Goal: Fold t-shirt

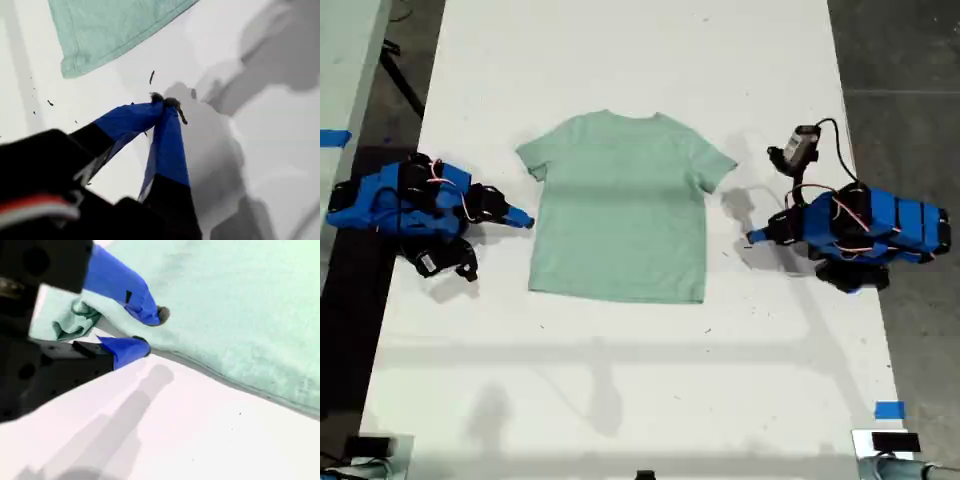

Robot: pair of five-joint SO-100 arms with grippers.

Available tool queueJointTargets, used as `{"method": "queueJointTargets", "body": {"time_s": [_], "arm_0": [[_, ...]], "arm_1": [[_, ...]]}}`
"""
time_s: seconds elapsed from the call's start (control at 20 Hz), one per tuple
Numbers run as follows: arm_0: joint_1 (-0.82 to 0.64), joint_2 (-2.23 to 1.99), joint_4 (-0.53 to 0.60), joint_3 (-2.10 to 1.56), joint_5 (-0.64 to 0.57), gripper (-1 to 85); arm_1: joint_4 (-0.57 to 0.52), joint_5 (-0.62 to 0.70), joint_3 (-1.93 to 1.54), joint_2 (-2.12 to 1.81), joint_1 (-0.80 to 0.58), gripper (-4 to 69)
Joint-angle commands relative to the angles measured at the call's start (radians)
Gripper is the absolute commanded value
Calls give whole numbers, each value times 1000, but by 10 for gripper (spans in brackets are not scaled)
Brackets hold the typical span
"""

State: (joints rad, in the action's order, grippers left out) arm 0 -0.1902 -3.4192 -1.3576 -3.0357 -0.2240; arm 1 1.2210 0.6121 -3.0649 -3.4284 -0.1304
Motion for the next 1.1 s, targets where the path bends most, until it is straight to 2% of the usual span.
{"method": "queueJointTargets", "body": {"time_s": [0.0, 0.5, 0.7, 0.85, 1.05], "arm_0": [[40, -5, -6, 6, 67, 0], [23, -5, -6, 11, 67, 1], [64, -3, 9, 20, 186, 0], [95, 51, 32, 100, 230, 0], [83, 390, 41, 393, 219, 0]], "arm_1": [[-23, -831, -3, -5, 21, -12], [-35, -795, 5, -5, 32, -12], [-41, -765, 66, -3, 46, -11], [-38, -695, 183, 86, 6, -11], [-140, -546, 456, 502, -89, -11]]}}
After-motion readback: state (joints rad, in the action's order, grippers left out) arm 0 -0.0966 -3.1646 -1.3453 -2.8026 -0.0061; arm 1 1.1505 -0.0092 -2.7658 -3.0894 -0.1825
